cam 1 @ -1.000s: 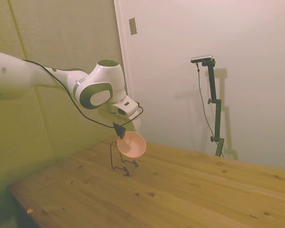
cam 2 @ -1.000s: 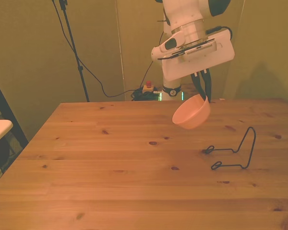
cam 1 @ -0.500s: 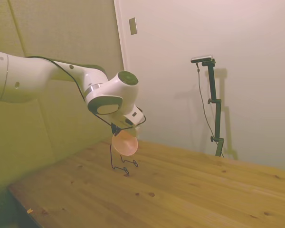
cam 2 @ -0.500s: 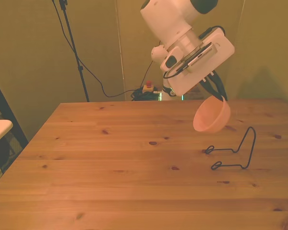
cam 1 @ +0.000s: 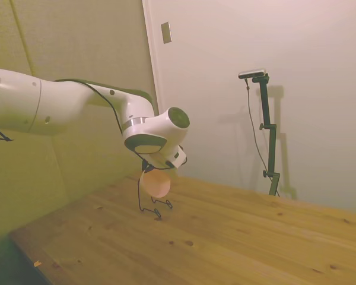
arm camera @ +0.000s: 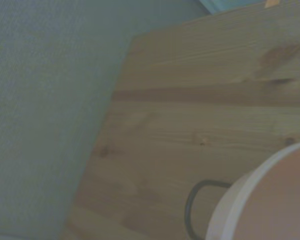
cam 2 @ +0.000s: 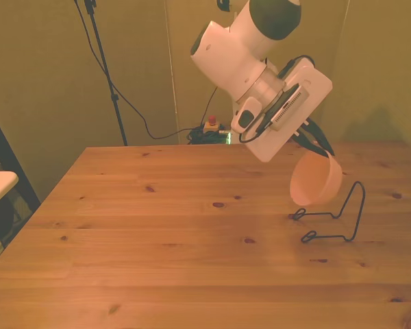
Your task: Load the bowl
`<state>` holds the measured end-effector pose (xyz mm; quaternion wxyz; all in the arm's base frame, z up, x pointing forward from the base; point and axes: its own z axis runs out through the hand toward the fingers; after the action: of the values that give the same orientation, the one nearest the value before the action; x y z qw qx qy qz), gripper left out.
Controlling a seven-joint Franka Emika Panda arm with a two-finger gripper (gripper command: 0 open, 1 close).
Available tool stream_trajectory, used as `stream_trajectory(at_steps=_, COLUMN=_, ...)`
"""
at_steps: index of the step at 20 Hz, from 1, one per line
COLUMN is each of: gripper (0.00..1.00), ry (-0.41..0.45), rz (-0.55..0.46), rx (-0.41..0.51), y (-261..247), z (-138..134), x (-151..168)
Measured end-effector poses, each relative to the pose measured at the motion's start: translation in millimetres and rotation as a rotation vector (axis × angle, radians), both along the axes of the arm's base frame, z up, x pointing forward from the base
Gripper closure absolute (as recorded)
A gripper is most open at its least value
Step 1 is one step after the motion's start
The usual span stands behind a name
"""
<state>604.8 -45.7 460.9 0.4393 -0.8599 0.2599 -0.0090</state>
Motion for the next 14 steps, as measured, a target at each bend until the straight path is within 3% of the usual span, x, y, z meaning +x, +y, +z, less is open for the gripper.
stream_trajectory(at_steps=14, gripper=1.0, ry=-0.031, rz=-0.003, rx=0.117, y=15, z=-42, x=6)
